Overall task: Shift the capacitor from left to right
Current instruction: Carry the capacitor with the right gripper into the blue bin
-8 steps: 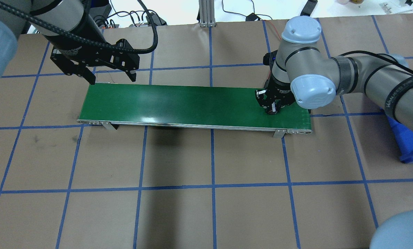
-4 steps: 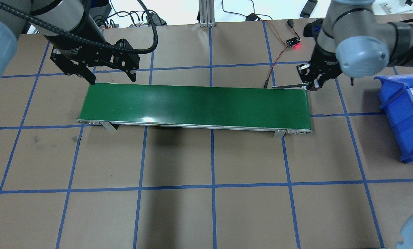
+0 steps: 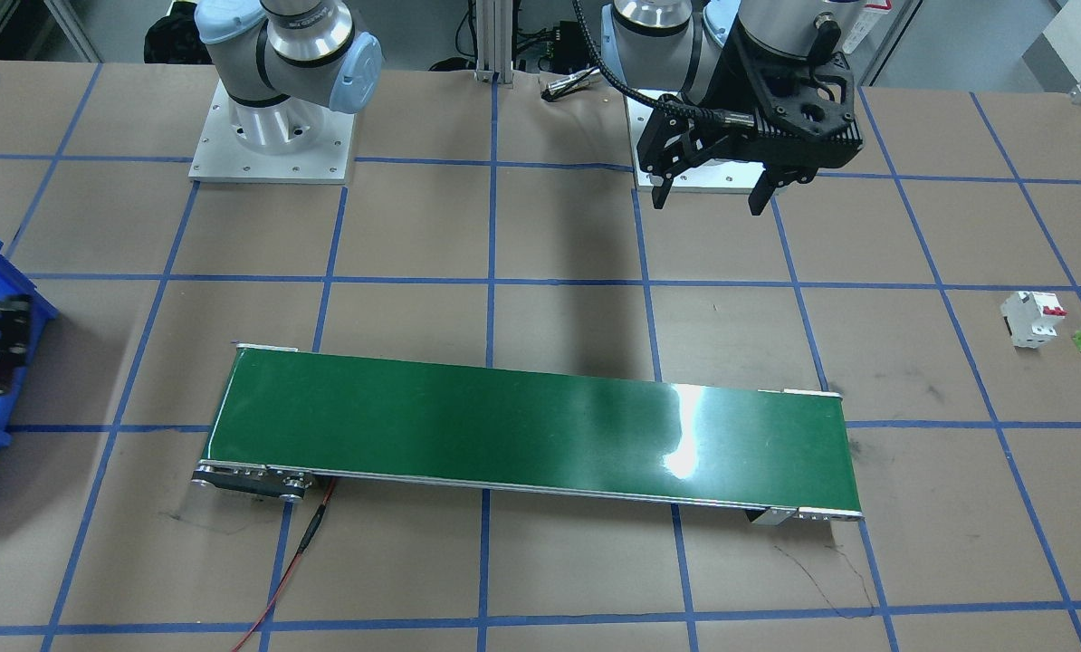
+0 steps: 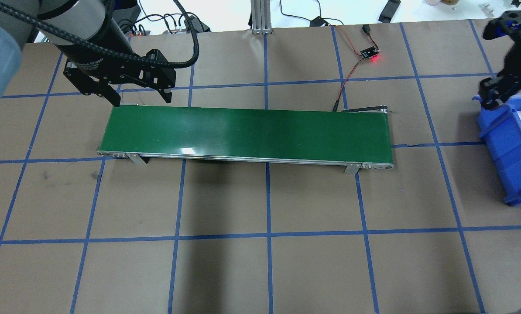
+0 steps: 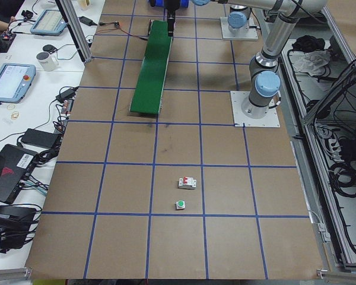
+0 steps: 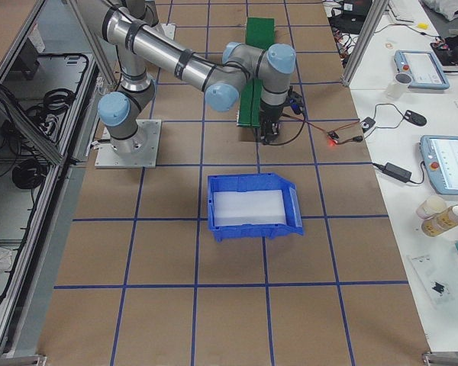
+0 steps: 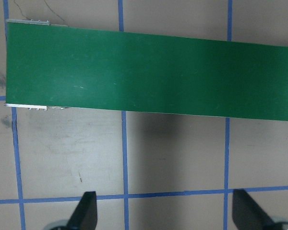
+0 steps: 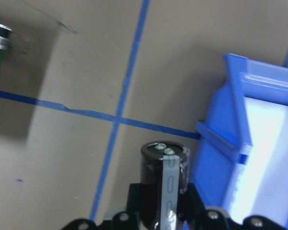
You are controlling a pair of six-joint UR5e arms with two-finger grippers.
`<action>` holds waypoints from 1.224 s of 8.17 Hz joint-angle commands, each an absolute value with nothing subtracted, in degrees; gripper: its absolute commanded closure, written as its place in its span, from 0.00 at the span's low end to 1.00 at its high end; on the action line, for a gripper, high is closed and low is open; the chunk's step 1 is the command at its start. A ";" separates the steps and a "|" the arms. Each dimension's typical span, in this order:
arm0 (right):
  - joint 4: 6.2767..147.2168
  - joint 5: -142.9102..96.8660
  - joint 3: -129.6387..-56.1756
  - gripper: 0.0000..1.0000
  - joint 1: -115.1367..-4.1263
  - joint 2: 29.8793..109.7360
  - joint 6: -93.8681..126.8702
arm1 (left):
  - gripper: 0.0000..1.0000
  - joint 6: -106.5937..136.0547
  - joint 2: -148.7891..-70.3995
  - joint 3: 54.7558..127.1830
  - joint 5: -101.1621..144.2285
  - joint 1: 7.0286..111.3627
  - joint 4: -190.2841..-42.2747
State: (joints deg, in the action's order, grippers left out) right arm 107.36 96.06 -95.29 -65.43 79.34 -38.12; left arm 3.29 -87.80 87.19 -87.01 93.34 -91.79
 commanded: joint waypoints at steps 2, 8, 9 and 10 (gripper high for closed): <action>118.25 95.89 -95.45 1.00 -50.99 72.38 -61.50 | 0.00 3.25 -87.80 87.19 -87.01 93.34 -91.76; 127.53 95.18 -98.61 0.00 -47.02 65.38 -68.54 | 0.00 3.25 -87.45 87.28 -87.01 93.34 -91.76; 125.35 95.10 -98.70 0.00 -47.02 67.57 -68.55 | 0.00 3.25 -87.45 87.28 -87.01 93.34 -91.76; 119.24 94.49 -98.27 0.00 -47.63 71.59 -67.77 | 0.00 3.25 -87.45 87.28 -87.01 93.34 -91.76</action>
